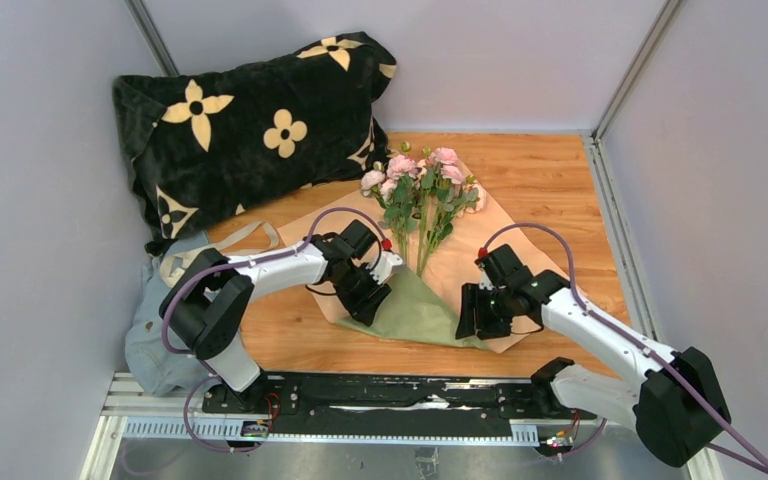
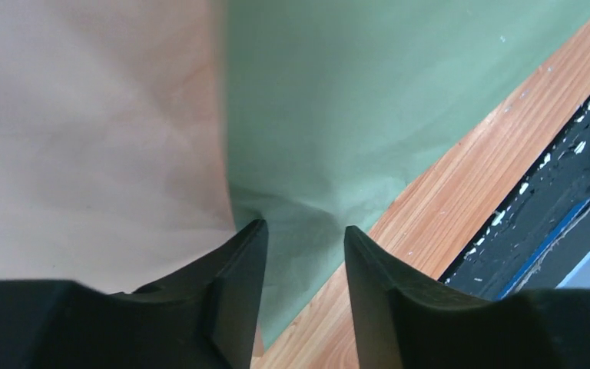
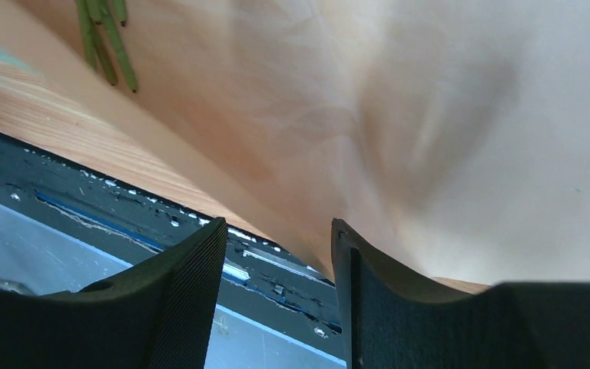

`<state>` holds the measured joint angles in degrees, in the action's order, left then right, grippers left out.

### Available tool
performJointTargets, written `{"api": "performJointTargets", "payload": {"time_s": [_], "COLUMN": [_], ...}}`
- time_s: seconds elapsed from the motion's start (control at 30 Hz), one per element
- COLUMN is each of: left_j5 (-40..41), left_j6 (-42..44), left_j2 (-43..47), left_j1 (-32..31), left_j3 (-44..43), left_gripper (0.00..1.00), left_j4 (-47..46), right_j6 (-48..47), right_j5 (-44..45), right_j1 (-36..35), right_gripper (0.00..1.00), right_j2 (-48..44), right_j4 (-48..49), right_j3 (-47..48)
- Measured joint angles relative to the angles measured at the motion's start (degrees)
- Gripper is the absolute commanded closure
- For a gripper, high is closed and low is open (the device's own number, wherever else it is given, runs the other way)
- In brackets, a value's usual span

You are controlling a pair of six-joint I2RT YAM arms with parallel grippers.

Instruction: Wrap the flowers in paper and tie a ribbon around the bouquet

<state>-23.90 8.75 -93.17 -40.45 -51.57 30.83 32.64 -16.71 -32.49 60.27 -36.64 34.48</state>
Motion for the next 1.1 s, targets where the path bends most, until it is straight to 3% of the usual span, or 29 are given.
{"api": "performJointTargets", "payload": {"time_s": [0.17,0.33,0.43,0.53,0.63,0.73,0.87,1.03,1.1], "left_j5": [1.2,1.0,-1.3,-5.7,-10.0,-14.4,-17.2,-13.8,-11.8], "left_j6": [2.1,4.2,6.8,10.7,14.4,18.3,20.2,20.4,20.2], "left_j2": [0.6,0.7,0.9,1.0,1.0,1.0,0.9,-0.6,-2.0], "left_j1": [0.9,1.0,1.0,1.0,1.0,1.0,1.0,1.3,1.9], "left_j3": [-0.8,-1.4,-1.4,-1.4,-1.5,-1.5,-1.9,-5.9,-6.5], "left_gripper": [0.37,0.35,0.34,0.42,0.62,0.99,1.0,1.0,1.0], "left_j4": [1.1,1.9,2.4,3.1,4.9,7.5,9.7,11.7,12.0], "right_j6": [0.7,0.8,0.4,0.2,-0.4,-1.5,-2.7,-2.7,-2.5], "right_j5": [0.9,0.3,-0.9,-2.8,-5.2,-7.3,-8.3,-6.0,-3.1], "right_j1": [0.0,0.0,0.1,0.7,1.7,2.8,4.2,7.0,8.3], "right_gripper": [0.48,0.76,0.84,0.92,1.0,1.0,1.0,0.76,0.71], "right_j2": [-0.4,1.0,2.0,2.2,3.0,4.6,5.0,4.4,4.0], "right_j4": [-1.7,-1.7,-1.8,-1.8,-1.7,-1.8,-2.6,-4.1,-4.7], "right_j3": [-0.7,-1.1,-1.1,-1.2,-1.4,-1.4,-1.4,-1.1,-1.1]}}
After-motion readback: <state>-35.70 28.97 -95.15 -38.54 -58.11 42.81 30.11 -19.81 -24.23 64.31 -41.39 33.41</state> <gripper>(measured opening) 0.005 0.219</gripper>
